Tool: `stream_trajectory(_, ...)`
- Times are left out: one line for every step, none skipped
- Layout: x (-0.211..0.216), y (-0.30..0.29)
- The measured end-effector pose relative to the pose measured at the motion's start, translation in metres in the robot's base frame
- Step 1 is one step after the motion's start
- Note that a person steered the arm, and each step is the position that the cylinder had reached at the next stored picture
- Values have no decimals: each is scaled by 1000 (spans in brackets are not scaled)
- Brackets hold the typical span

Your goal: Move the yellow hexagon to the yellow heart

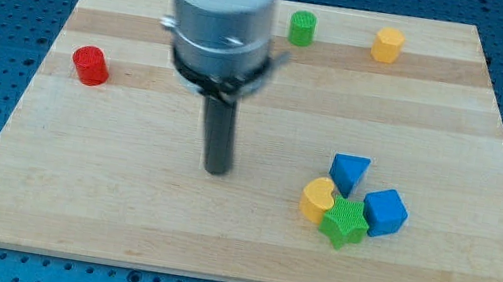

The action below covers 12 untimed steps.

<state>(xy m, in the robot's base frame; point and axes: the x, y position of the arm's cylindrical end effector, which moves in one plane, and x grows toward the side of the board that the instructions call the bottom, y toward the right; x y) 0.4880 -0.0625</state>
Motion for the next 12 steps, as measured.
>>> stream_trajectory(-52, 46)
stream_trajectory(-88, 122)
stream_trajectory(-127, 203)
stream_trajectory(-175, 257)
stream_trajectory(-217, 290)
stream_trajectory(-260, 215)
stream_trajectory(-233, 174)
stream_trajectory(-190, 173)
stream_trajectory(-207, 174)
stream_trajectory(-242, 190)
stream_trajectory(-220, 237)
stream_trajectory(-190, 237)
